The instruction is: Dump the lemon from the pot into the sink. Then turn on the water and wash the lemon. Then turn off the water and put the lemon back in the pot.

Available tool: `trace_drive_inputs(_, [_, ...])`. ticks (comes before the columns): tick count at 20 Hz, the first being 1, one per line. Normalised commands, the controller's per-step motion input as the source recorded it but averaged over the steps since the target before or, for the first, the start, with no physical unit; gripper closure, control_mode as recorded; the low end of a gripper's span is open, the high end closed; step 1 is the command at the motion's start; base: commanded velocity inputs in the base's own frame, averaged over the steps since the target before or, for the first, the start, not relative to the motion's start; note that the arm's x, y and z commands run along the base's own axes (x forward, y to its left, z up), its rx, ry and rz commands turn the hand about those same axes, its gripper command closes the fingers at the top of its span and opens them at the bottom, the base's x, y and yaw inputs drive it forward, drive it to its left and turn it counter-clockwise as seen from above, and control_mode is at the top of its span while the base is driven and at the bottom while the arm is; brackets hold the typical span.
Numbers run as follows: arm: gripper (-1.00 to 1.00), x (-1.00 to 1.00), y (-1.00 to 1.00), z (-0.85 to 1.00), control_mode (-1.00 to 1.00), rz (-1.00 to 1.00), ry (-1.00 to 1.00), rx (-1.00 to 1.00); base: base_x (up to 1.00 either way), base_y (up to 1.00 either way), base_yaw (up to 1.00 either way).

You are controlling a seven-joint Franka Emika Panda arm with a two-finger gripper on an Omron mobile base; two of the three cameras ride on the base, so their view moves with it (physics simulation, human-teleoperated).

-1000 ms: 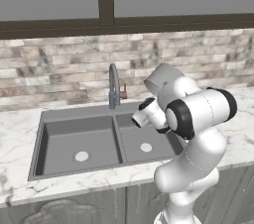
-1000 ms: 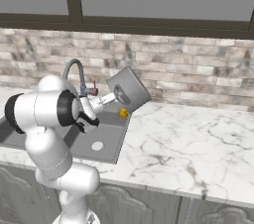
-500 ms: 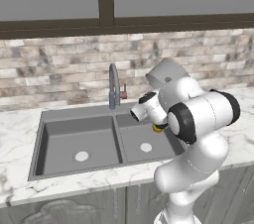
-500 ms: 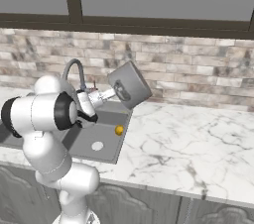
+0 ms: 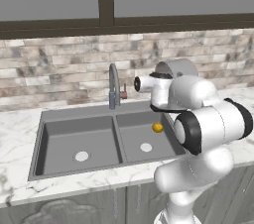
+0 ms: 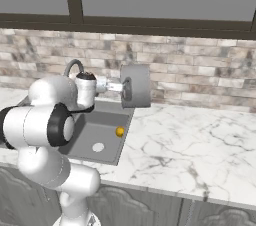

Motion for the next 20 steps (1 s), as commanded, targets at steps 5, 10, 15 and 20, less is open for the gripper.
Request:
trace_drive_inputs(5, [1.00, -0.28, -0.29, 0.12, -1.00, -0.20, 0.02, 0.46, 0.00, 0.00, 0.00])
trace_drive_inputs(10, [1.00, -0.55, -0.31, 0.00, -1.00, -0.30, 0.05, 0.45, 0.00, 0.00, 0.00])
trace_drive_inputs(15, [1.00, -0.56, -0.26, 0.00, -1.00, -0.32, -0.01, 0.37, 0.00, 0.00, 0.00])
trace_drive_inputs(20, [1.00, -0.46, -0.36, 0.00, -1.00, -0.36, -0.07, 0.20, 0.00, 0.00, 0.00])
